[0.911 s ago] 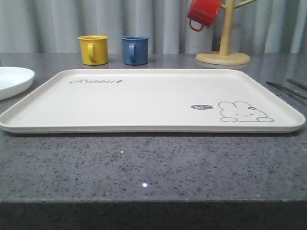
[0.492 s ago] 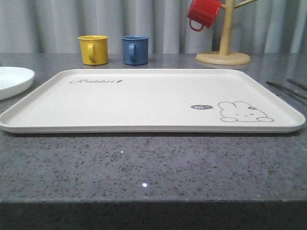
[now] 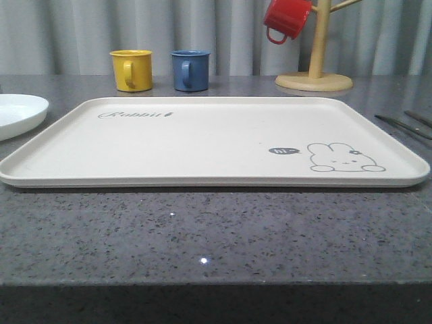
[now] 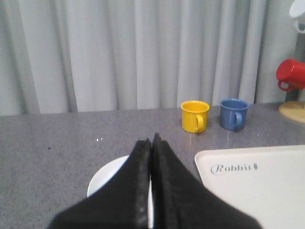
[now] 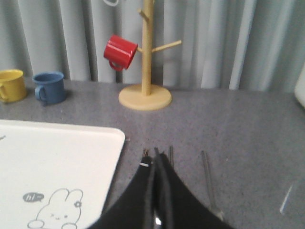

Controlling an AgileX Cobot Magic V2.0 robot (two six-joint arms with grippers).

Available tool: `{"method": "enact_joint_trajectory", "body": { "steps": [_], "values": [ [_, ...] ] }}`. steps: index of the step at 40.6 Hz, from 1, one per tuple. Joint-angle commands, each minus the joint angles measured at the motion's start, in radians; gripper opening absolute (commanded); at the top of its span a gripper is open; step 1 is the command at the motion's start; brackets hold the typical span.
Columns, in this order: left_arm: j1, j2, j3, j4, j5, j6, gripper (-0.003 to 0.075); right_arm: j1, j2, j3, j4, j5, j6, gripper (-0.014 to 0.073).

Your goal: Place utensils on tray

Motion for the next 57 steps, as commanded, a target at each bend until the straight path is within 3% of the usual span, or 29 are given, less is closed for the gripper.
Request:
{"method": "enact_joint_trajectory", "body": {
  "steps": [1,10,12,14,16,19,24,28,33,37,41,53,55,57],
  "values": [
    [-0.006,0.075,-0.036,-0.002,-0.020,-0.007,-0.0018,-0.002,0.100,-0.047,-0.013,-0.012,0.000,-0.0069],
    [-0.006,0.176,0.023,-0.002,-0.024,-0.007,-0.0018,-0.002,0.284,-0.046,-0.016,0.009,0.000,-0.0065],
    [-0.006,0.190,0.023,-0.002,-0.022,-0.007,0.0008,-0.001,0.309,-0.046,-0.016,0.016,-0.014,0.0008],
    [-0.006,0.207,0.023,0.003,-0.024,-0.007,0.0127,-0.001,0.331,-0.046,-0.016,0.023,-0.021,0.0165],
    [-0.006,0.222,0.023,0.003,-0.024,-0.007,0.0305,-0.001,0.342,-0.046,-0.016,0.029,-0.021,0.0341],
    [-0.006,0.255,0.013,0.003,-0.005,-0.007,0.0462,-0.002,0.338,-0.046,-0.016,0.021,-0.021,0.0431],
    [-0.006,0.391,-0.083,0.038,0.135,-0.007,0.0461,-0.002,0.338,-0.046,-0.016,0.028,-0.021,0.0431],
    [-0.002,0.502,-0.149,0.063,0.171,-0.007,0.0462,-0.002,0.338,-0.046,-0.016,0.028,-0.021,0.0431],
    [0.124,0.701,-0.280,0.065,0.245,-0.007,0.0462,-0.002,0.338,-0.046,-0.016,0.028,-0.021,0.0431],
    [0.321,0.887,-0.399,-0.166,0.273,0.174,0.0461,-0.002,0.338,-0.046,-0.016,0.028,-0.021,0.0431],
    [0.429,1.044,-0.471,-0.429,0.299,0.360,0.0461,-0.002,0.338,-0.046,-0.016,0.028,-0.021,0.0431],
    [0.426,1.341,-0.597,-0.460,0.287,0.365,0.0461,-0.002,0.338,-0.046,-0.016,0.029,-0.021,0.0431],
    [0.426,1.362,-0.599,-0.460,0.286,0.365,0.0438,-0.002,0.338,-0.046,-0.016,0.029,-0.021,0.0431],
    [0.426,1.371,-0.600,-0.460,0.286,0.365,0.0366,-0.002,0.338,-0.046,-0.016,0.029,-0.021,0.0431]
  ]
}}
